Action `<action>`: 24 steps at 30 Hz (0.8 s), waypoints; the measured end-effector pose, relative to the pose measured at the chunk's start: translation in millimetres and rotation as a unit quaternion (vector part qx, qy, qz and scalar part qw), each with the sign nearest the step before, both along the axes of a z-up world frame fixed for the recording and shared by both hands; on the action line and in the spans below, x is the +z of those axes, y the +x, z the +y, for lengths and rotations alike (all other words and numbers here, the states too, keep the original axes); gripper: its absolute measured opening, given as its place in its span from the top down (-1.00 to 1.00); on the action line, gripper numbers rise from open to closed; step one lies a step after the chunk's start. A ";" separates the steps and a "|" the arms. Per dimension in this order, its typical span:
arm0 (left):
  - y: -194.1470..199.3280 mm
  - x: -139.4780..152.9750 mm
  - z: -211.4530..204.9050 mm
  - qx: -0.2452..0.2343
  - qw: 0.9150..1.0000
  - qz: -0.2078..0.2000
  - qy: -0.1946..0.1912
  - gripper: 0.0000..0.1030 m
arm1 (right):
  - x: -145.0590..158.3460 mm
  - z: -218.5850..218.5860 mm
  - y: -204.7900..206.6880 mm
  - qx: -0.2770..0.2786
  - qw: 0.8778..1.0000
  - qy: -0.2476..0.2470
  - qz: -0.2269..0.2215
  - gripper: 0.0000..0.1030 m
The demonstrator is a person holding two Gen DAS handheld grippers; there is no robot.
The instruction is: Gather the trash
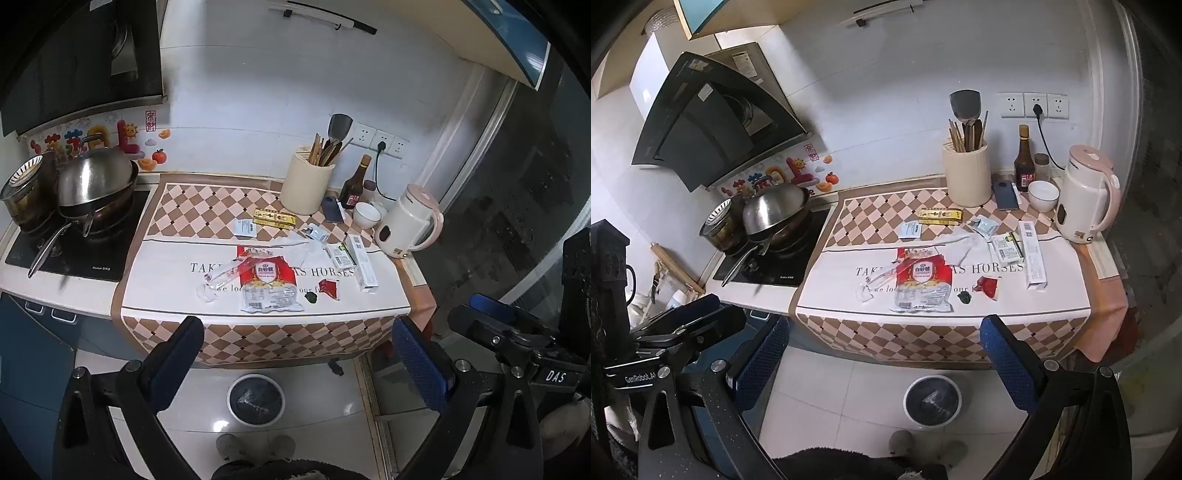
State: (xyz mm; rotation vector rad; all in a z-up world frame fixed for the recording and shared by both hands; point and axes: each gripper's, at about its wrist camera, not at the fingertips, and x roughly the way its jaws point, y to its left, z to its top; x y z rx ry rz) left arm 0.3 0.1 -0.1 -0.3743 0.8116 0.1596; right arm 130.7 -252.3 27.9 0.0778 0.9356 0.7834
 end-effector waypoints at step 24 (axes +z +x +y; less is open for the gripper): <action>-1.9 -0.9 -16.9 0.002 1.000 -0.004 -0.003 -1.00 | -5.8 -15.2 7.7 0.019 1.000 0.010 0.017 -1.00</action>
